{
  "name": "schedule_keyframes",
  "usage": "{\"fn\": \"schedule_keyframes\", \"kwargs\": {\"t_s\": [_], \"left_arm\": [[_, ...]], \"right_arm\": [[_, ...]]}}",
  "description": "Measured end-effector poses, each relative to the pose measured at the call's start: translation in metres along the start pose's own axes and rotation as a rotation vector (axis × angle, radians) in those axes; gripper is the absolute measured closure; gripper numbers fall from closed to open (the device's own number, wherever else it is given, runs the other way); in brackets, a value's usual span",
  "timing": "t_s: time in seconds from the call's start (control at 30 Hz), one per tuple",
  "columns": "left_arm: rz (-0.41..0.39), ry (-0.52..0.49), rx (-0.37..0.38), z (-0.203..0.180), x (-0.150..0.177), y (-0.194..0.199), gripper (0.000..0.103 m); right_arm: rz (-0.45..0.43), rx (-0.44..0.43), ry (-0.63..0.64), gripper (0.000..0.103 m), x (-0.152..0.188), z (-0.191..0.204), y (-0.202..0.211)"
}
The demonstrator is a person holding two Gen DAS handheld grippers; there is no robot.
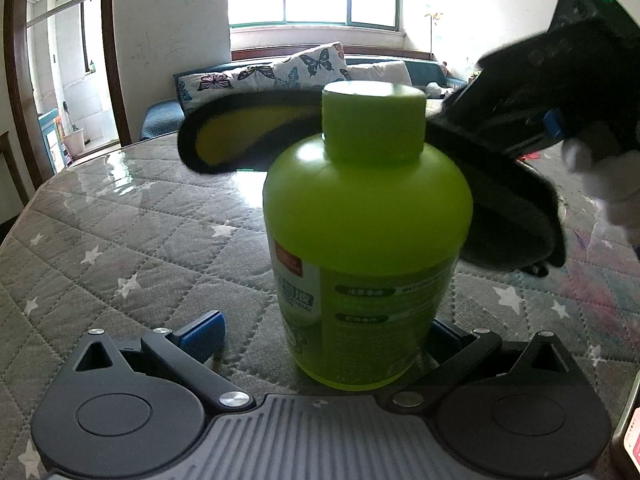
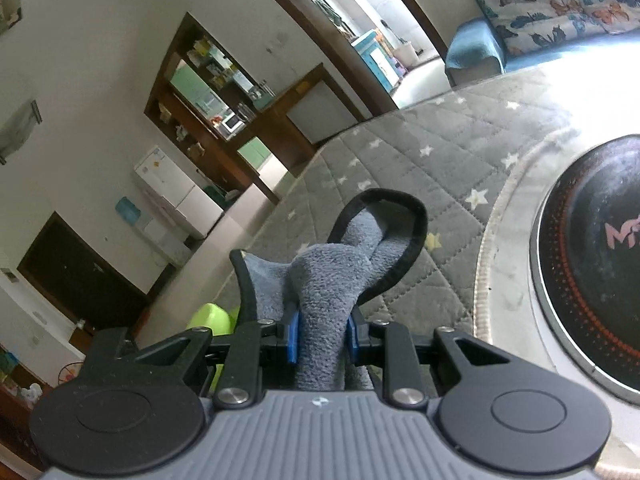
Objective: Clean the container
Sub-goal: 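Sweep the cloth over the bottle cap with the right tool, then rub the cloth down the bottle side, then over the cap, with the right tool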
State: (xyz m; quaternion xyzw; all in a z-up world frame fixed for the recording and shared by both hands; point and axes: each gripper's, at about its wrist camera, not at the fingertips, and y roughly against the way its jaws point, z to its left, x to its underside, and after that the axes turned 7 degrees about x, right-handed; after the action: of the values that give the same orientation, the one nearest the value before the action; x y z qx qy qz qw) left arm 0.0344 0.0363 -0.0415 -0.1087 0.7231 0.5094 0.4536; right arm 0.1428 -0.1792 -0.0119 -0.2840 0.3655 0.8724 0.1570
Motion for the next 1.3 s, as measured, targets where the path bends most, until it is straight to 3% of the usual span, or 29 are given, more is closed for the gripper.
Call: {"fn": "schedule_keyframes", "kwargs": {"t_s": [0.5,0.93,1.3], "left_arm": [[0.0,0.0,0.0,0.0,0.0,0.0,0.0],[0.0,0.0,0.0,-0.001,-0.001,-0.001,0.0],[0.0,0.0,0.0,-0.001,0.0,-0.001,0.0]], "right_arm": [[0.09,0.057,-0.009,0.08,0.028,-0.02,-0.012],[-0.027,-0.021,0.001,0.08,-0.001,0.002,0.009],[0.073,0.044,-0.034,0.08,0.018,-0.02,-0.019]]}}
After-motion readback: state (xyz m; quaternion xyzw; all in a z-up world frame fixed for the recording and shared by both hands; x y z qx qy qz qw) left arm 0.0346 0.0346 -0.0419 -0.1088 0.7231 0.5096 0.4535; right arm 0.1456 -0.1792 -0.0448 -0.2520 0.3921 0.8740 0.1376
